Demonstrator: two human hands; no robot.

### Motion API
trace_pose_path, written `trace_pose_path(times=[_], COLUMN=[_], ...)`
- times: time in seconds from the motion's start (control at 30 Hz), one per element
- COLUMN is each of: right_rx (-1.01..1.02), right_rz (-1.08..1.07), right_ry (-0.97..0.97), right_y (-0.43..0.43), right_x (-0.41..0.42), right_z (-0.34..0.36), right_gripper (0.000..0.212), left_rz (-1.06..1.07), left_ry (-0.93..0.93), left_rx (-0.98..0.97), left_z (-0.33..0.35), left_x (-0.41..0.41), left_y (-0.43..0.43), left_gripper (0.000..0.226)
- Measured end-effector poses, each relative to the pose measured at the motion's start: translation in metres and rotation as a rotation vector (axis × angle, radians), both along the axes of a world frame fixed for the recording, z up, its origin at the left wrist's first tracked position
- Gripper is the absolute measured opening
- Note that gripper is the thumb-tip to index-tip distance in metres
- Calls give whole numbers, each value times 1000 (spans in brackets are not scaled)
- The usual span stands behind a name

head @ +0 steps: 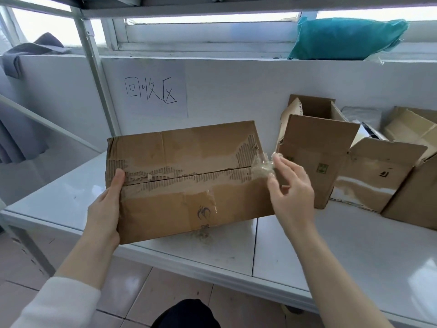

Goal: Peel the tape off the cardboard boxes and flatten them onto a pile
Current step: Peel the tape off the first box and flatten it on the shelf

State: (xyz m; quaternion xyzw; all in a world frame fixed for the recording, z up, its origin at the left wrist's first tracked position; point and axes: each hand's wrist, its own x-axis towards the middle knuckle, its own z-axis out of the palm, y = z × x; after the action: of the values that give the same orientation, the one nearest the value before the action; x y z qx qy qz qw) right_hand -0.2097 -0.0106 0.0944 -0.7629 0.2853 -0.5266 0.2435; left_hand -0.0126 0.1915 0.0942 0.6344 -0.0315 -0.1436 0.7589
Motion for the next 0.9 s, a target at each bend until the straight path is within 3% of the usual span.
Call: trace_pose_path(times=[0.13, 0.27, 0.43, 0.57, 0.63, 0.77, 0.9], right_rx=[27, 48, 92, 18, 18, 308, 771], right_rz=[38, 77, 104, 14, -49, 24, 152], right_ry=[-34, 13, 97, 95, 31, -213, -479], right_y=[10, 13, 12, 10, 8, -3, -24], right_x=[8, 4, 0, 1, 1, -5, -17], right_z=[3, 3, 0, -6, -7, -5, -4], right_gripper=[49, 58, 68, 64, 51, 4, 8], left_rz=[-32, -211, -201, -104, -84, -96, -137], left_ry=[-19, -75, -118, -138, -148, -113, -81], left_rx=[32, 6, 87, 116, 120, 123, 118], left_z=[-4, -5, -7, -9, -12, -17, -16], left_x=[2, -1, -5, -8, -9, 0, 11], left_y=[3, 4, -1, -8, -9, -3, -1], left_gripper=[41, 49, 82, 58, 54, 50, 52])
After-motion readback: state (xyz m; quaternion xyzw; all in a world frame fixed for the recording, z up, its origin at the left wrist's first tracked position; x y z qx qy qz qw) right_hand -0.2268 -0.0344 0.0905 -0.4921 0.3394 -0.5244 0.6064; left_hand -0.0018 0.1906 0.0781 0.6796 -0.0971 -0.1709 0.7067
